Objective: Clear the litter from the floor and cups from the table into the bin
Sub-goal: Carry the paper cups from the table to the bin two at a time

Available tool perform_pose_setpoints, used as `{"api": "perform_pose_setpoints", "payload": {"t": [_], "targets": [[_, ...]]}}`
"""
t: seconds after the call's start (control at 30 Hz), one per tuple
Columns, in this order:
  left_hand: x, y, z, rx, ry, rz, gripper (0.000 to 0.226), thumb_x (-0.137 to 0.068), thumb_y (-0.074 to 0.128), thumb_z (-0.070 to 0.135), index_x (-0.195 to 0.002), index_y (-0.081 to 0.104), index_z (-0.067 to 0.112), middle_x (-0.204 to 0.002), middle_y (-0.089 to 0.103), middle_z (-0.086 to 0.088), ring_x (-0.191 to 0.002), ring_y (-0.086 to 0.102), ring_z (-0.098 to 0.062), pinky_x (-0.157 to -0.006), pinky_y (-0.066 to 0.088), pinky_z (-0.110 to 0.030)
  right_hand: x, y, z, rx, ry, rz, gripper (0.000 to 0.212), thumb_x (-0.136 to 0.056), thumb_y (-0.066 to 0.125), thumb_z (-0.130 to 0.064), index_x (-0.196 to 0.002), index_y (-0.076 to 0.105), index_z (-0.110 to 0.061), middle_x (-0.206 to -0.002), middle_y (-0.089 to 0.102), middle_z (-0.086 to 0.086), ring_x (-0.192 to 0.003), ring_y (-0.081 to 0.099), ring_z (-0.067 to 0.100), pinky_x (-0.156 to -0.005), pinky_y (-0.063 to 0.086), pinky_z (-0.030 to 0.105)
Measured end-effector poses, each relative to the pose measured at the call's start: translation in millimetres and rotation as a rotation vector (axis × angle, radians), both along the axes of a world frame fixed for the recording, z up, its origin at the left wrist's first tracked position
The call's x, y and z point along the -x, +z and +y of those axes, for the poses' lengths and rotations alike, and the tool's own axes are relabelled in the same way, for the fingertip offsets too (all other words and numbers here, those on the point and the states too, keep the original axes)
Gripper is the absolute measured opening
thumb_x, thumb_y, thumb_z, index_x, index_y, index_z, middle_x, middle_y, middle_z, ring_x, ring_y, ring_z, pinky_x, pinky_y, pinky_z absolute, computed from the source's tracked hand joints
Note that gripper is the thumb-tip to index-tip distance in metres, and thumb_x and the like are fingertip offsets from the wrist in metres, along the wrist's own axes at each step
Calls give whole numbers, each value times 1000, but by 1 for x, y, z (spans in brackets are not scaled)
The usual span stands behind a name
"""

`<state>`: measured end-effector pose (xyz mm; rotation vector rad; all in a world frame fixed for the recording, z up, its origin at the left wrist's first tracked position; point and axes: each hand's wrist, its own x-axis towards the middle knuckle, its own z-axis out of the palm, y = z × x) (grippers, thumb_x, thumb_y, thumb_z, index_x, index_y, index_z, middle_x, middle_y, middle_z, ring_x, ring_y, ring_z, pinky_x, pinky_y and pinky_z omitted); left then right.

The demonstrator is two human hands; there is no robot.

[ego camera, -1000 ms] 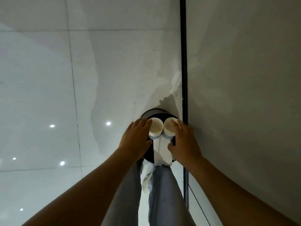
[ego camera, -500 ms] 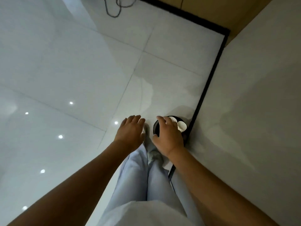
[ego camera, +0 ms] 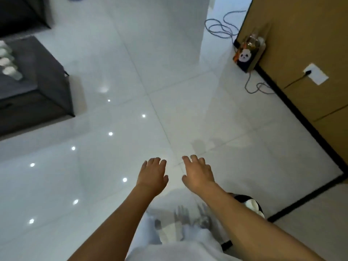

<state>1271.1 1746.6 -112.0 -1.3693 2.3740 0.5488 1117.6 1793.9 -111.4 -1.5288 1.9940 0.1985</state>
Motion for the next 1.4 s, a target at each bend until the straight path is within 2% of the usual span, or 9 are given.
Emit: {"api": "perform_pose_setpoints", "payload": {"t": [0.3, 0.47, 0.8, 1.13, 1.4], "targets": [[-281, 21, -62, 2, 428, -20, 53, -95, 47, 36, -143, 34, 15, -146, 39, -5, -135, 34, -22, -116, 23, -37, -271, 15, -132, 80, 427, -22, 62, -91, 53, -28, -146, 26, -24, -143, 37, 6, -125, 40, 28, -95, 41, 38], [-392, 30, -77, 3, 622, -33, 53, -95, 47, 35, -142, 35, 15, -143, 41, -5, -133, 36, -23, -115, 24, -37, -390, 28, -180, 105, 617, -44, 62, -91, 53, -28, -146, 26, -24, -144, 36, 5, -123, 41, 28, -94, 41, 37], [-546, 25, -152, -10, 940, -9, 52, -94, 48, 34, -140, 38, 14, -141, 42, -6, -130, 39, -24, -111, 28, -34, -557, 24, -303, 54, 927, -34, 61, -91, 54, -30, -146, 27, -24, -145, 35, 5, -125, 39, 28, -96, 41, 38], [-699, 47, -301, 22, 1155, 20, 51, -95, 47, 33, -141, 38, 13, -138, 45, -5, -128, 40, -23, -109, 30, -31, -735, 48, -486, 92, 1076, -41, 60, -90, 55, -28, -144, 28, -23, -142, 38, 5, -123, 41, 28, -94, 42, 38], [-837, 45, -366, 8, 1293, 54, 52, -94, 50, 33, -141, 39, 14, -137, 47, -5, -127, 42, -22, -106, 33, -30, -883, 43, -561, 57, 1176, -45, 61, -89, 55, -25, -144, 28, -23, -140, 38, 6, -122, 41, 28, -92, 42, 39]]}}
